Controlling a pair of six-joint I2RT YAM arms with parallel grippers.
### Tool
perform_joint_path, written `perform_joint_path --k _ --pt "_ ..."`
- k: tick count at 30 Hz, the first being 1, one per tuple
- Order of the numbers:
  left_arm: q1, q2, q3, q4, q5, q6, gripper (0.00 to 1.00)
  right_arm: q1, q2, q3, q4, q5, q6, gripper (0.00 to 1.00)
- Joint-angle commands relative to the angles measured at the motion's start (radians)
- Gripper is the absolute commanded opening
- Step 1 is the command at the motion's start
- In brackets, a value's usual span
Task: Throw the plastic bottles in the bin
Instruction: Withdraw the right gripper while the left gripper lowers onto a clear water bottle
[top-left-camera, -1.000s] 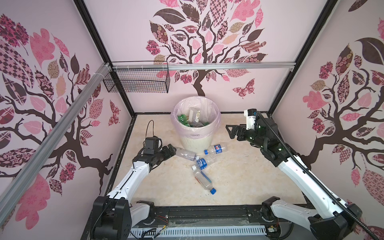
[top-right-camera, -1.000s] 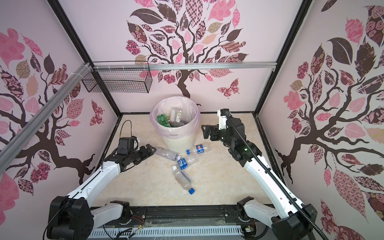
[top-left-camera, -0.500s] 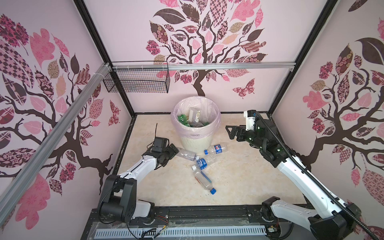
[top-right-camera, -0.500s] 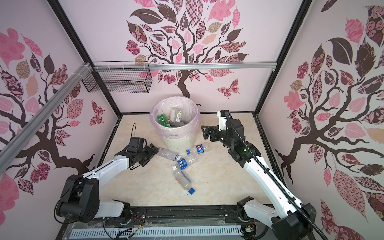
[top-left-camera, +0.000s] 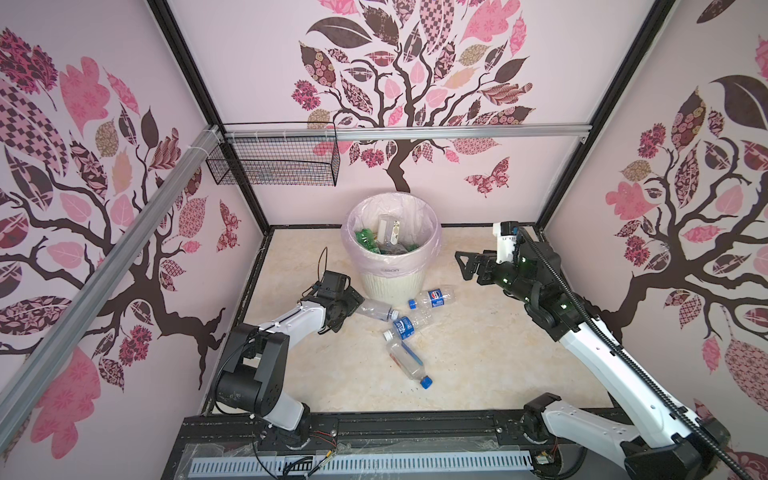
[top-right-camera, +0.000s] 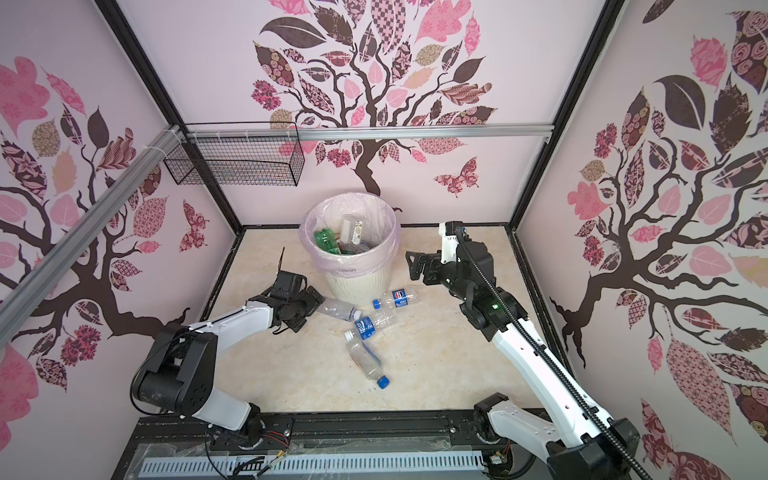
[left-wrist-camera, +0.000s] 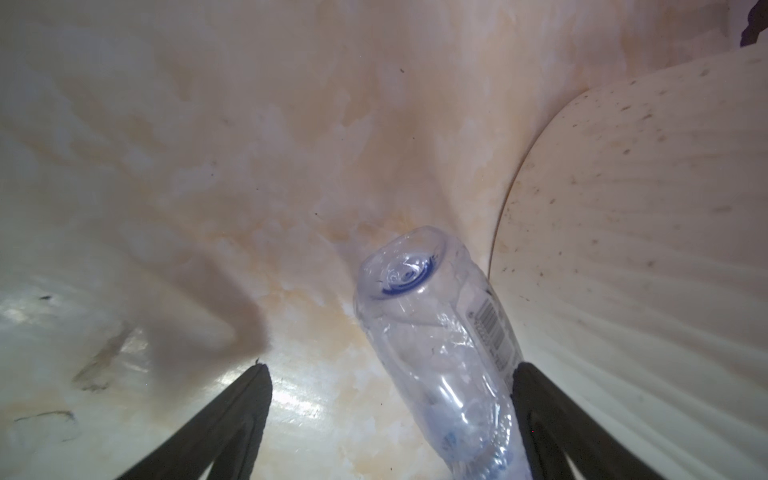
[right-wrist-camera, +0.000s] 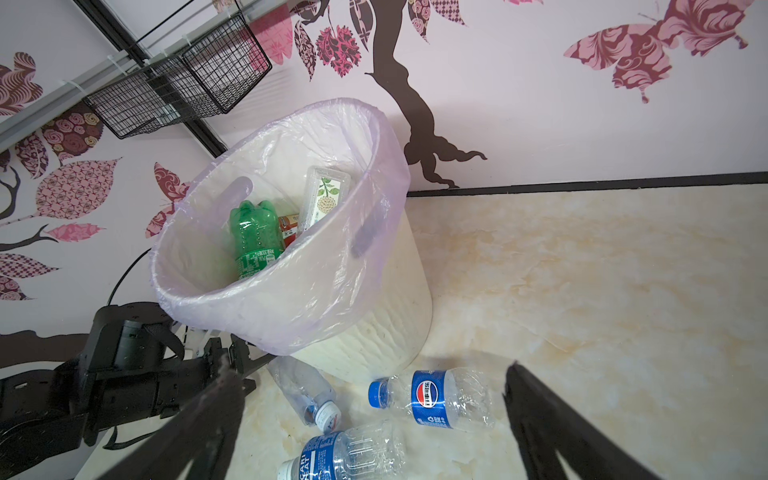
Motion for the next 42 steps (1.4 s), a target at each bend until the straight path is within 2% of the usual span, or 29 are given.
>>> perform_joint_path --k 1,13,22,28,32,38,42 --pt "-0.003 0.028 0.034 0.028 0.006 -0.017 0.91 0.0 -0.015 -0.009 0.007 0.02 -0.003 1.0" --pt "-0.011 0.096 0.043 0.057 0.031 -0.023 0.85 0.0 -0.01 -0.023 0.02 0.004 0.024 1.0" --pt "-0.013 0.119 0.011 0.09 0.058 -0.026 0.7 0.0 -0.017 -0.028 0.014 0.014 0.024 1.0" --pt "-0.014 0.083 -0.031 0.076 0.039 -0.002 0.62 -0.001 -0.02 -0.031 0.008 0.019 0.021 1.0" --pt "-0.009 0.042 -0.055 0.044 0.028 0.056 0.54 0.0 -0.025 -0.031 0.001 0.024 0.018 1.0" --pt "0.017 -0.041 -0.071 -0.038 -0.041 0.127 0.53 0.0 -0.02 -0.034 0.004 0.015 0.021 1.0" --pt "0.069 -0.08 -0.076 -0.074 -0.05 0.162 0.54 0.0 -0.016 -0.036 0.006 0.006 0.027 1.0"
